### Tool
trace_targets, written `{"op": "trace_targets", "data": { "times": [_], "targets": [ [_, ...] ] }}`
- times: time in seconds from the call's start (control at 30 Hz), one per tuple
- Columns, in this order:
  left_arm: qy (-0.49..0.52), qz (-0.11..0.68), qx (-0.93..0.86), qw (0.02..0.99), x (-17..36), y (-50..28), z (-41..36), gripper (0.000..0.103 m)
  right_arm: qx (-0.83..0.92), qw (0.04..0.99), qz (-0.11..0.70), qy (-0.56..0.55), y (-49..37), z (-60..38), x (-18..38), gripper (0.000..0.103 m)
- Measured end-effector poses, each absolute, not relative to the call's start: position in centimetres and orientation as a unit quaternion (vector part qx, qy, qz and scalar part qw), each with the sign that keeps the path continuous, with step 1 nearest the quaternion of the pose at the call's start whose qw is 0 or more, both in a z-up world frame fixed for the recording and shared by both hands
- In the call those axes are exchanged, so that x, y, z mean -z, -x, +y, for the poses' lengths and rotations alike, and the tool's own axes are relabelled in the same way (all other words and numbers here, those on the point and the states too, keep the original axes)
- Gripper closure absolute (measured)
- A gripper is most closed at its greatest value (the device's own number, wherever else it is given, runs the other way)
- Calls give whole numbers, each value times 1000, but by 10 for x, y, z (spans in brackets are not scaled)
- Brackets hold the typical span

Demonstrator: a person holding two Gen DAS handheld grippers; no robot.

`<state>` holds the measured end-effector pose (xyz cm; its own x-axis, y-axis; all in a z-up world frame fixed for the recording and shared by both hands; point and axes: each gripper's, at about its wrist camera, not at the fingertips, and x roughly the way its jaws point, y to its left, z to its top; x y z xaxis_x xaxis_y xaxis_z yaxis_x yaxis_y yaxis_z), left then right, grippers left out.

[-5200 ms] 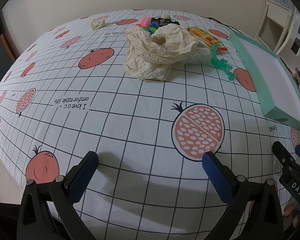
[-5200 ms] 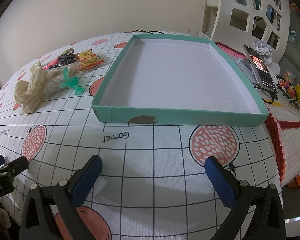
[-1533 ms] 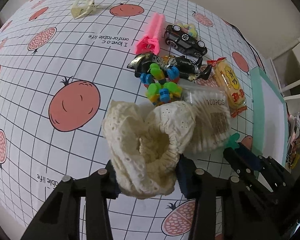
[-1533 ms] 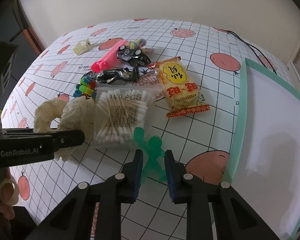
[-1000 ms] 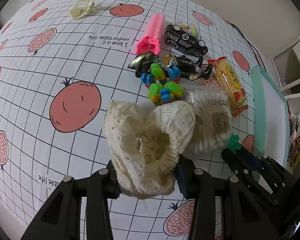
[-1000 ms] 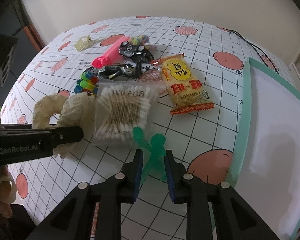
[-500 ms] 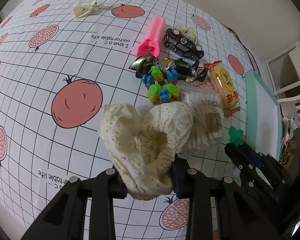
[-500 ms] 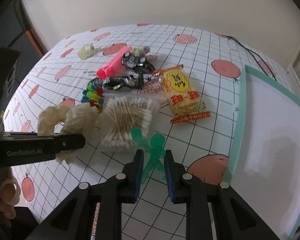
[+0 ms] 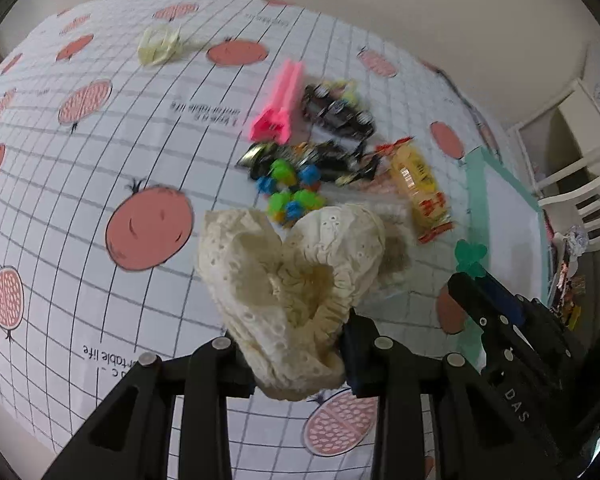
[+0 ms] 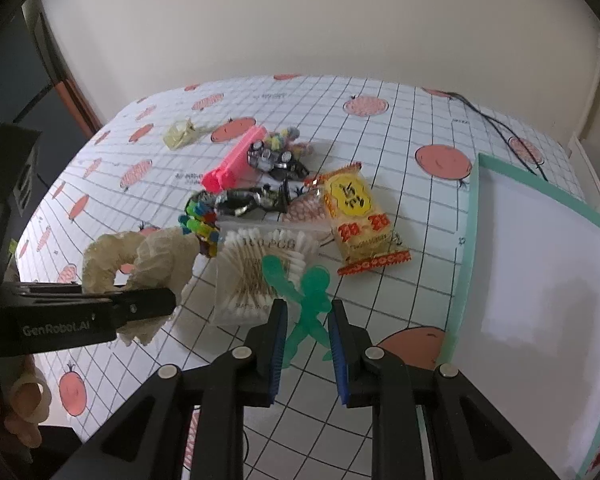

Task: Organize objects
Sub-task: 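Carry the lace cloth and green figure with both tools over the mint-green box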

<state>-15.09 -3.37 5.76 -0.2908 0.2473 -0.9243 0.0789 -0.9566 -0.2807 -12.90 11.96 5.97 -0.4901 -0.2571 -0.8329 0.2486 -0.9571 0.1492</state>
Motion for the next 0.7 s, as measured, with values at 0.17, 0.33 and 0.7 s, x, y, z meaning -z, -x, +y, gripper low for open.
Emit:
{"op": "trace_targets", "data": {
  "times": [0.17, 0.33, 0.7],
  "targets": [
    [549, -120, -822, 90, -83, 149, -14, 70, 880, 118, -18, -460, 131, 139, -74, 80],
    [507, -114, -842, 141, -97, 155, 24, 70, 895, 72, -31, -439, 132, 172, -85, 80],
    [499, -102, -831, 223, -90, 155, 111, 70, 898, -24, -48, -436, 132, 255, -86, 80]
  ]
}}
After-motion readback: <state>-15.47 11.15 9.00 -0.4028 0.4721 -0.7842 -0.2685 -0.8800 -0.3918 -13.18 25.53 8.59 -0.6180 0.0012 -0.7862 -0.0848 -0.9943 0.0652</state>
